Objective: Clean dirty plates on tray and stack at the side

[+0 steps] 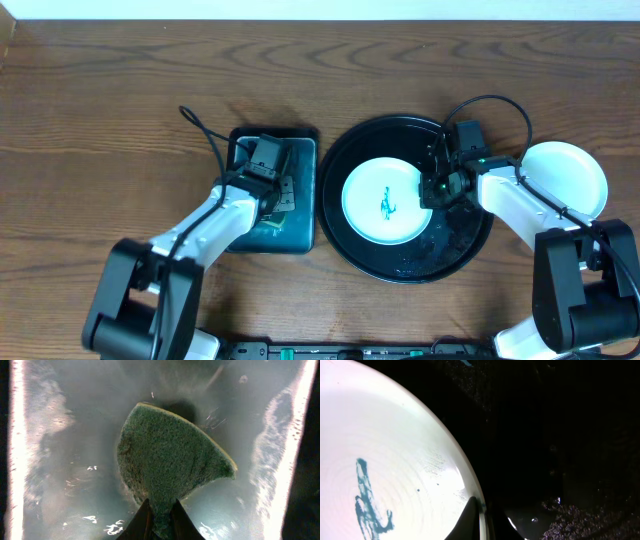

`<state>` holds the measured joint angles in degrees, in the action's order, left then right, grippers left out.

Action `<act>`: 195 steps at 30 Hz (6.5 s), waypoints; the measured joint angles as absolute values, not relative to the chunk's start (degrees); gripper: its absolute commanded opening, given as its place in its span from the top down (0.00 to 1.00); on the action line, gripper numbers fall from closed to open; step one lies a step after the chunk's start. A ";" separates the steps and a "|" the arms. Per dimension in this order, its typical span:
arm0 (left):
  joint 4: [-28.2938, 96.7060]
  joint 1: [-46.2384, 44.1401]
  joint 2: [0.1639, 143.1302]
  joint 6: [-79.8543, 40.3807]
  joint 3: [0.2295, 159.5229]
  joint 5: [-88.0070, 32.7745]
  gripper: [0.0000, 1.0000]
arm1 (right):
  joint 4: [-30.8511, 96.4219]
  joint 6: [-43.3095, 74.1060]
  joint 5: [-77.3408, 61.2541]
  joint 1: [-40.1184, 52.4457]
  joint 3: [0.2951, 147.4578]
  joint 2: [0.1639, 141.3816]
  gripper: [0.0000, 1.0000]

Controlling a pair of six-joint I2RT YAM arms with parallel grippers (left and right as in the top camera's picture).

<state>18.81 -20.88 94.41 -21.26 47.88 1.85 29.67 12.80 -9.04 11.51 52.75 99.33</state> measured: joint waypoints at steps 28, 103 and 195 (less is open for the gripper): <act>19.22 -20.88 80.64 -22.52 48.12 1.83 0.92 | 29.56 12.75 -9.06 11.51 52.71 99.33 0.98; 8.93 -20.88 67.05 -31.75 48.12 -3.11 0.92 | 29.54 12.75 -9.13 11.51 52.71 99.33 0.98; 8.19 -39.38 91.18 -25.15 57.91 -2.92 0.93 | 29.52 12.75 -9.17 11.51 52.71 99.33 0.98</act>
<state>8.19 -39.38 91.18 -25.15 57.91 -2.92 29.52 12.75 -9.17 11.51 52.71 99.33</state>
